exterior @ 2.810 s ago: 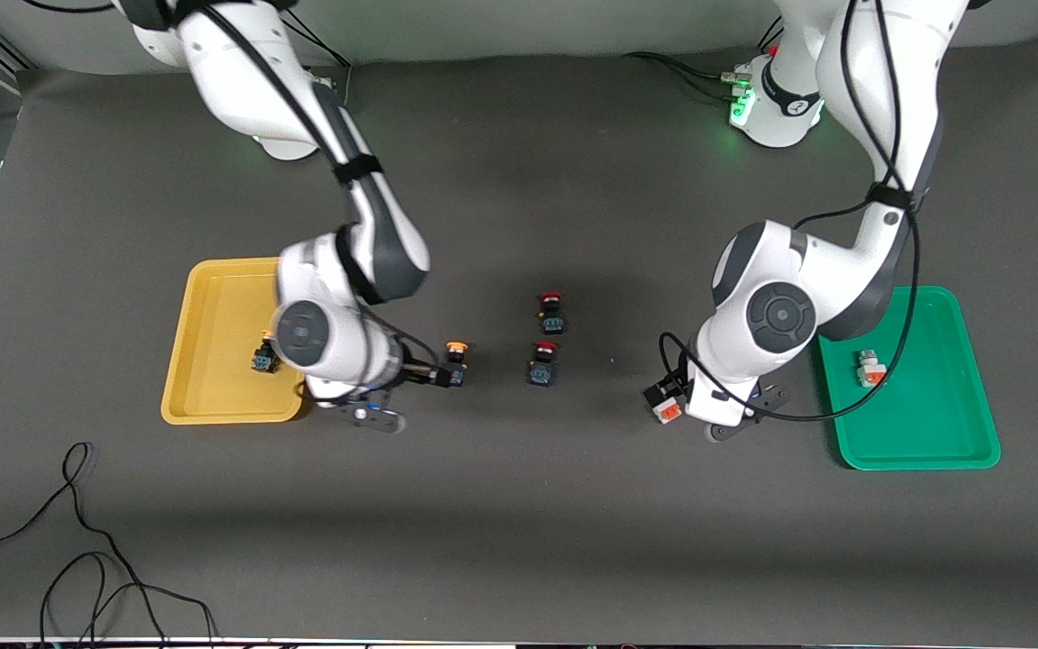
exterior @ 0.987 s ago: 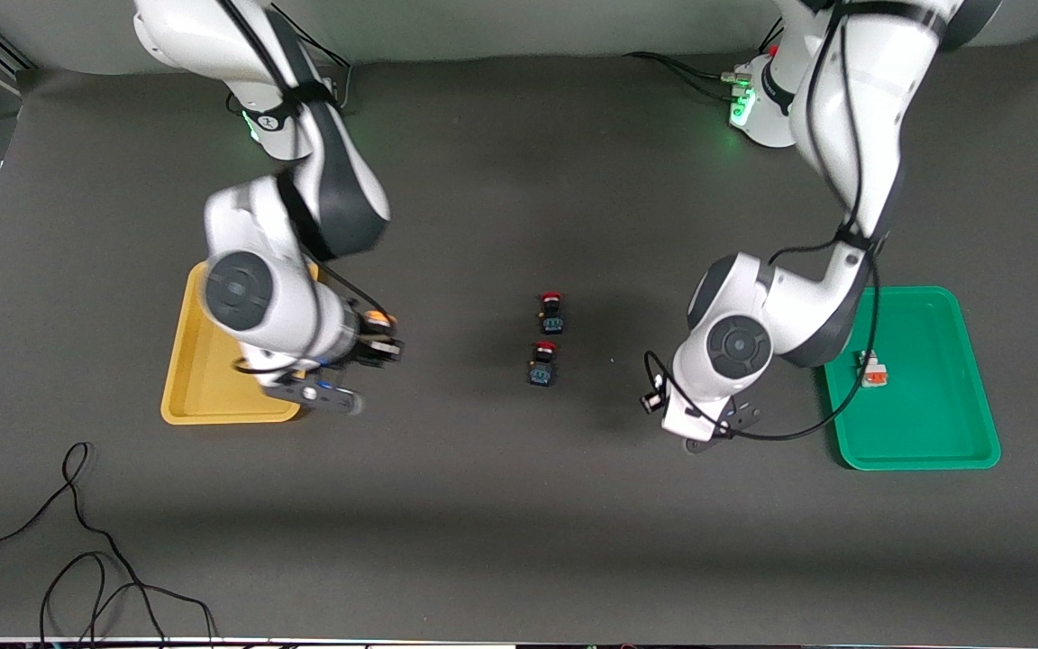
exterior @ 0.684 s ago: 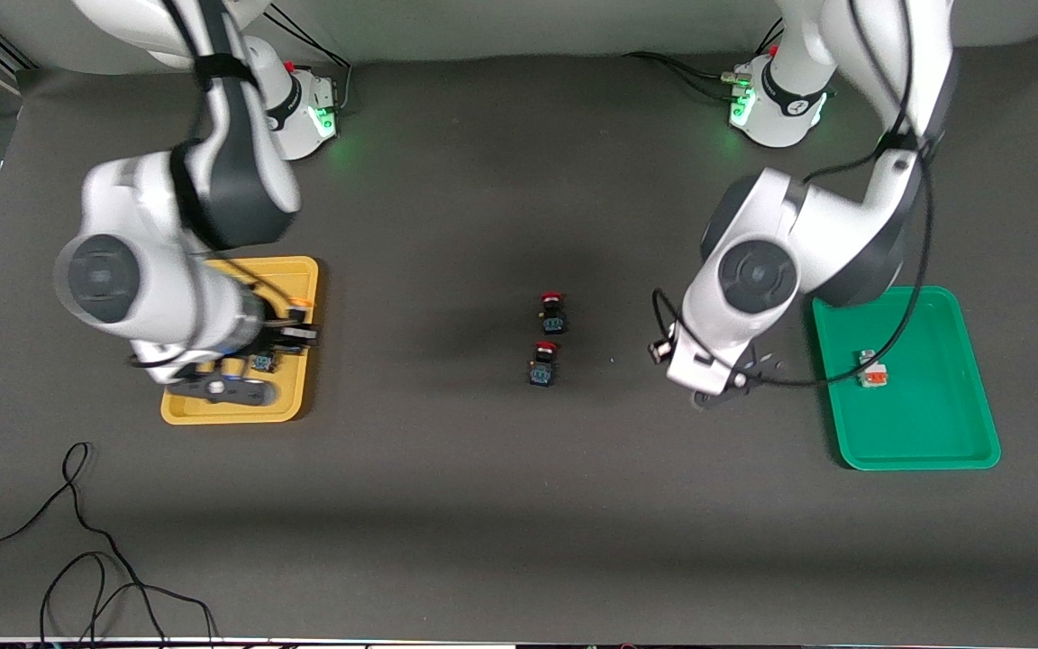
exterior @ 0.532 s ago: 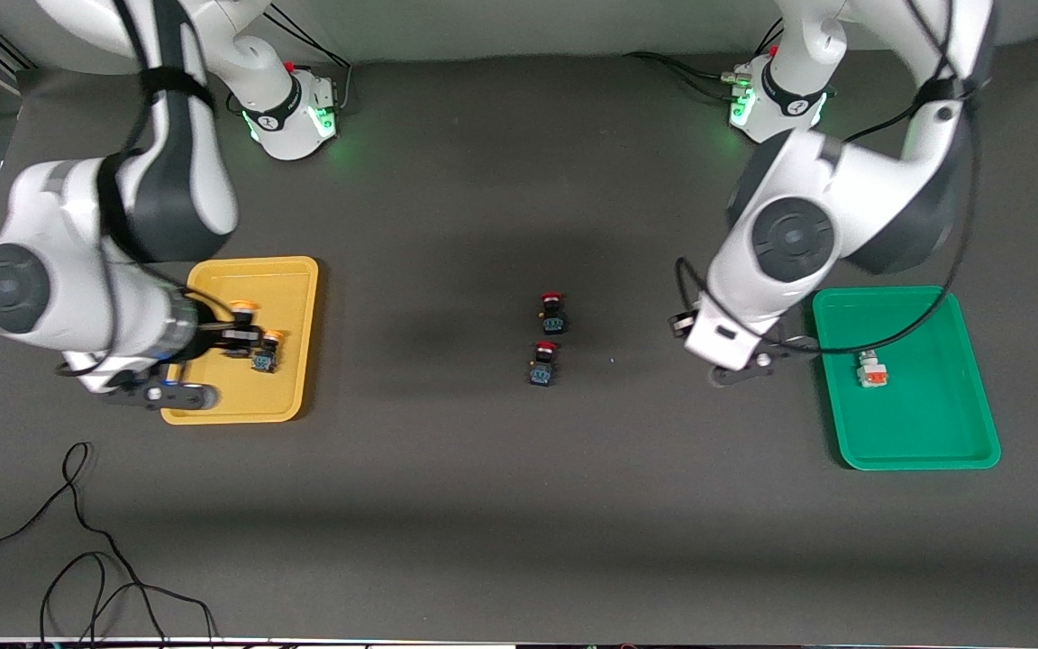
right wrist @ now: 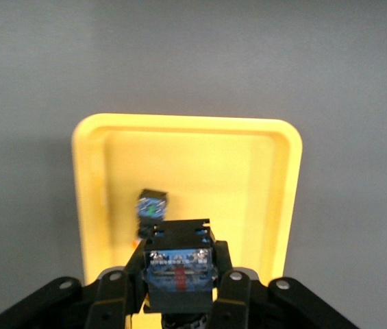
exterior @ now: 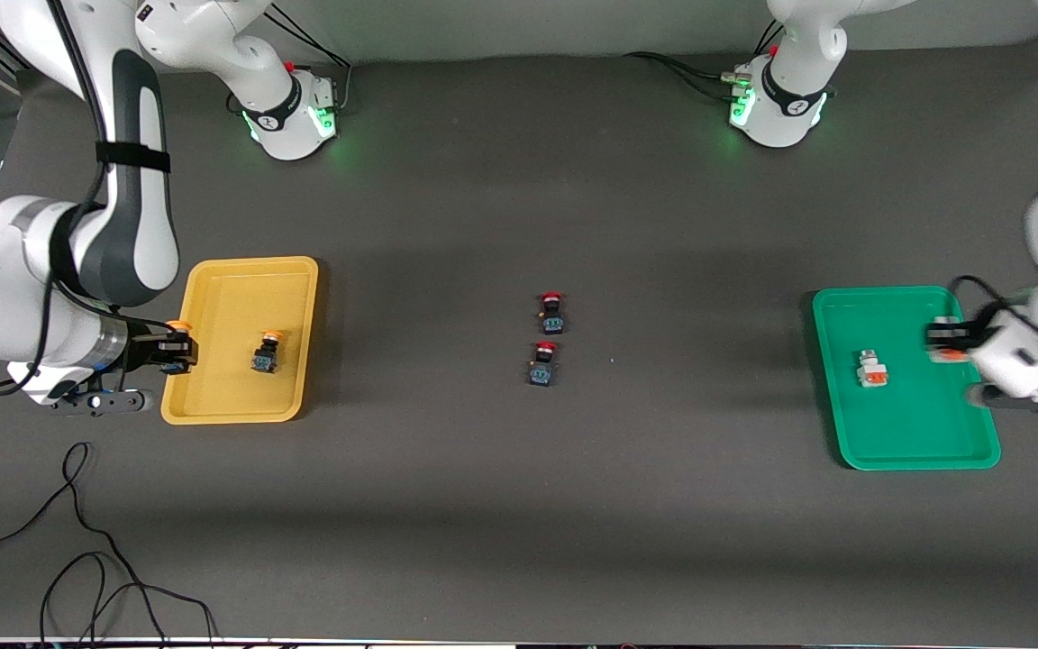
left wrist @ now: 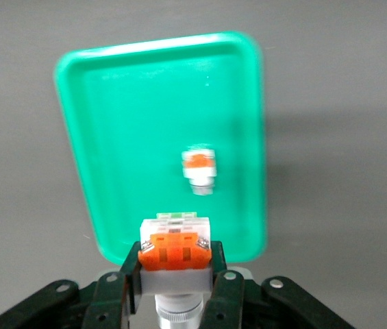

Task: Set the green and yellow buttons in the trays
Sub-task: 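Lower the white button into the green tray while the right gripper lowers its button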

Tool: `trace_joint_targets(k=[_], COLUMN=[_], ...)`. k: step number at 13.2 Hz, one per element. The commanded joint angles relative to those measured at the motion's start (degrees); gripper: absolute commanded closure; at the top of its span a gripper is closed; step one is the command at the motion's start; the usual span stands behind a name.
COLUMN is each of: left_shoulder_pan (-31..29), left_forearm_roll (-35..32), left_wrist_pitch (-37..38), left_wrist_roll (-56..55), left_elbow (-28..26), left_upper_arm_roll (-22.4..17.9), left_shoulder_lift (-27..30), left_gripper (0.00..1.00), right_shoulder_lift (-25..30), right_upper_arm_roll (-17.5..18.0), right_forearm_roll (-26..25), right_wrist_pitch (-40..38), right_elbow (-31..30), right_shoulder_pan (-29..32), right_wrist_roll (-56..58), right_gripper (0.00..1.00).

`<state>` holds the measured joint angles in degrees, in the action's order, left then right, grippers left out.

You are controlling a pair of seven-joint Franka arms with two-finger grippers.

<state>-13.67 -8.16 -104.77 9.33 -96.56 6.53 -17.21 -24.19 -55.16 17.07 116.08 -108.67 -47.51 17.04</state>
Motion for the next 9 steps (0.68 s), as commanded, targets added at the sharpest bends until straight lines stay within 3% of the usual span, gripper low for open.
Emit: trace_joint_targets(k=[1, 3, 4, 7, 9], left_shoulder_pan=[-4.7, -7.6, -8.6, -8.7, -8.7], left_forearm_roll=[-1.0, -1.0, -1.0, -1.0, -1.1], left_wrist_pitch=[-11.2, -24.0, -27.0, -30.3, -31.5], left_wrist_roll=[4.3, 4.4, 4.4, 4.3, 4.3], left_elbow=[-8.7, -16.9, -18.5, -18.6, -18.2], left_upper_arm_roll=[1.1, 1.0, 1.1, 0.9, 0.4], left_shoulder_lift=[-1.4, -2.8, -4.2, -7.6, -9.7], left_gripper=[0.84, 0.85, 0.85, 0.8, 0.67], right_shoulder_lift=[0.7, -1.4, -3.2, -8.4, -12.4], right_upper_arm_roll=[-0.5, -0.5, -0.4, 0.0, 0.4], right_forearm_roll=[4.4, 11.4, 14.9, 24.0, 31.1], right_wrist_pitch=[10.3, 15.3, 16.9, 19.2, 20.1], right_elbow=[-8.5, -12.4, -13.6, -14.7, -14.7], right_shoulder_pan=[0.6, 1.0, 1.0, 1.0, 1.0], right_wrist_roll=[7.4, 14.7, 17.3, 23.4, 28.8], right_gripper=[1.0, 1.0, 1.0, 1.0, 1.0])
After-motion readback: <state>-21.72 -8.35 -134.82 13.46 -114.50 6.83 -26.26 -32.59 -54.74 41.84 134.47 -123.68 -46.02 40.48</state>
